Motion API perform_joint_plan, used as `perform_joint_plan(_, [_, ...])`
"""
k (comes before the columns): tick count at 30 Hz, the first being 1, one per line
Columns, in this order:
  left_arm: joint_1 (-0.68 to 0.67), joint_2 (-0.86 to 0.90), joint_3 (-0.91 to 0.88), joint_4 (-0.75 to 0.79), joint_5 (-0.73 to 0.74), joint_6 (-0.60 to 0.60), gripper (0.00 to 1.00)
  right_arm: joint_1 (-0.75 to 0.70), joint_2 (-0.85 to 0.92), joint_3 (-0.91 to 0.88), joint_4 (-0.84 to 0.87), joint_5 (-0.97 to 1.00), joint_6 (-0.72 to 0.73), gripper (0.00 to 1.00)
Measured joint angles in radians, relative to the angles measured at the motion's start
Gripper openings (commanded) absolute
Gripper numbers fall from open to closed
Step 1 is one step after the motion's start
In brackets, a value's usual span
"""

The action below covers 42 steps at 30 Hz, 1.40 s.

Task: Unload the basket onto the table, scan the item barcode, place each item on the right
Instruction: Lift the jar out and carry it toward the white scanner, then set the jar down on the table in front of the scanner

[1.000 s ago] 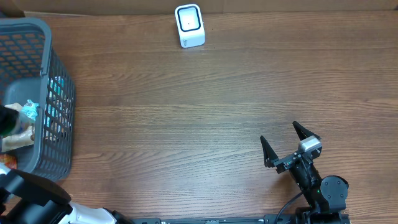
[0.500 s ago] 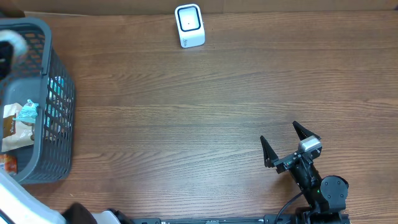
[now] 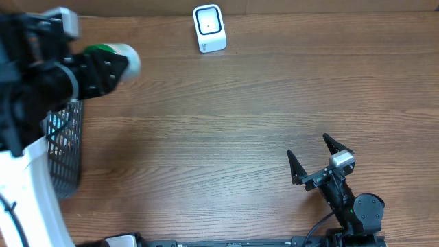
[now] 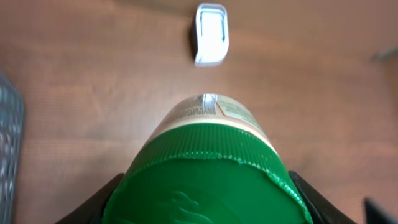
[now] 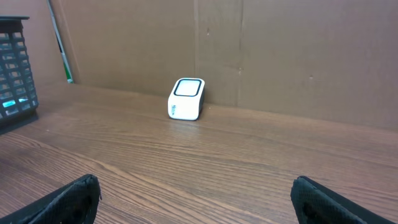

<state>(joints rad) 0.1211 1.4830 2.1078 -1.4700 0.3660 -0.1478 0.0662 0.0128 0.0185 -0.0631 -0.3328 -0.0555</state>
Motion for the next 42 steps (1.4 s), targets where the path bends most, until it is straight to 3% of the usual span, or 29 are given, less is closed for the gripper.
perform_joint_plan(11, [-0.255,0.275,-0.015,-0.106,-0.200,0.002,0.38,0.000,0.000,0.000,0.000,0.000,0.000,1.00])
perform_joint_plan(24, [-0.425,0.593,-0.019,-0.037,-0.408,-0.056,0.38,0.000,0.000,0.000,0.000,0.000,0.000,1.00])
perform_joint_plan(33, [-0.482,0.760,-0.020,0.036,-0.434,-0.133,0.38,0.000,0.000,0.000,0.000,0.000,0.000,1.00])
perform_joint_plan(42, [-0.501,0.801,-0.021,0.047,-0.412,-0.154,0.43,0.000,0.000,0.000,0.000,0.000,0.000,1.00])
